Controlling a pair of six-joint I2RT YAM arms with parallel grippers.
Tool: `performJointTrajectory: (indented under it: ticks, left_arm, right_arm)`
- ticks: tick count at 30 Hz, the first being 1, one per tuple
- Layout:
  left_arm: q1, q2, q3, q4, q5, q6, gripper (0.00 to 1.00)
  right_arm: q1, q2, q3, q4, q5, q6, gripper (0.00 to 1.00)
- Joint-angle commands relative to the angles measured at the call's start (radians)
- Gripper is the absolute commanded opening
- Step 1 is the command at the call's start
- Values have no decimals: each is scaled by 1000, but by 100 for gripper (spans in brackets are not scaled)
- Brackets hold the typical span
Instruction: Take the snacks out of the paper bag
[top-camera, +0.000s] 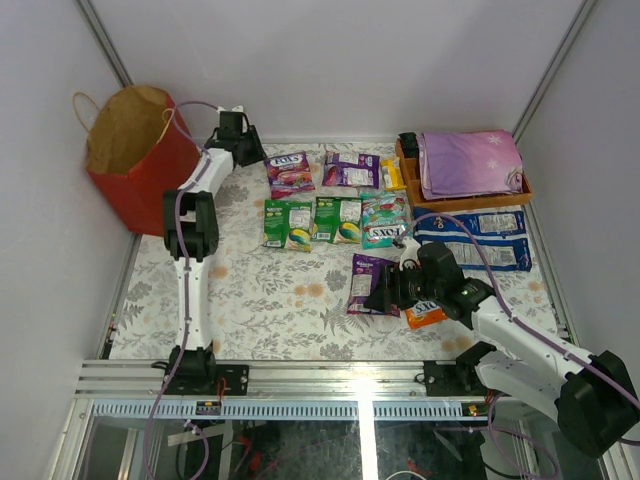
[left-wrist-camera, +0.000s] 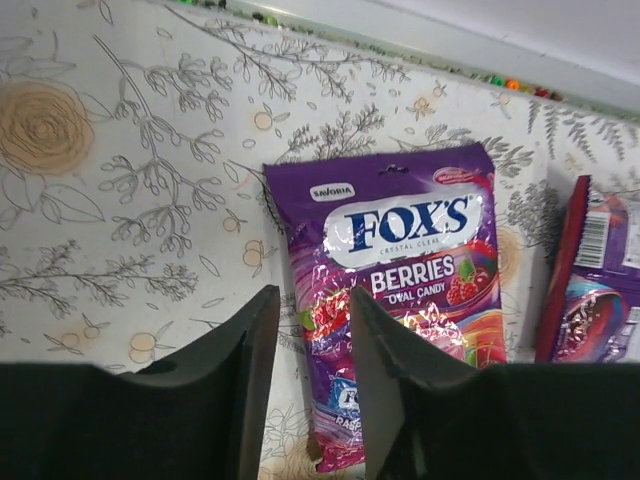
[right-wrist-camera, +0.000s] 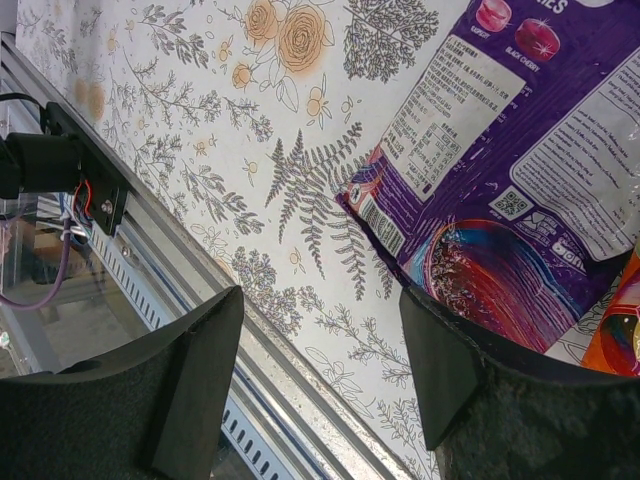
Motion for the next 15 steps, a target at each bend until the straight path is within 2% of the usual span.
performJointTrajectory:
  ticks: [1,8,12,15]
  left_arm:
    - [-30,-9,-47,47,-169,-60,29]
    - [-39,29,-28,-10,-323,-111,0]
    - [-43,38,-37,-12,-368,-115,0]
    - [-54,81,15,-43,-364,-108,0]
  right_arm:
    - [-4,-12,3,26,-23,2,71]
    - [-4,-24,-9,23,-16,2,72]
    - [-4,-20,-12,29,-20,2,72]
    - [-4,-16,-11,32,-23,2,72]
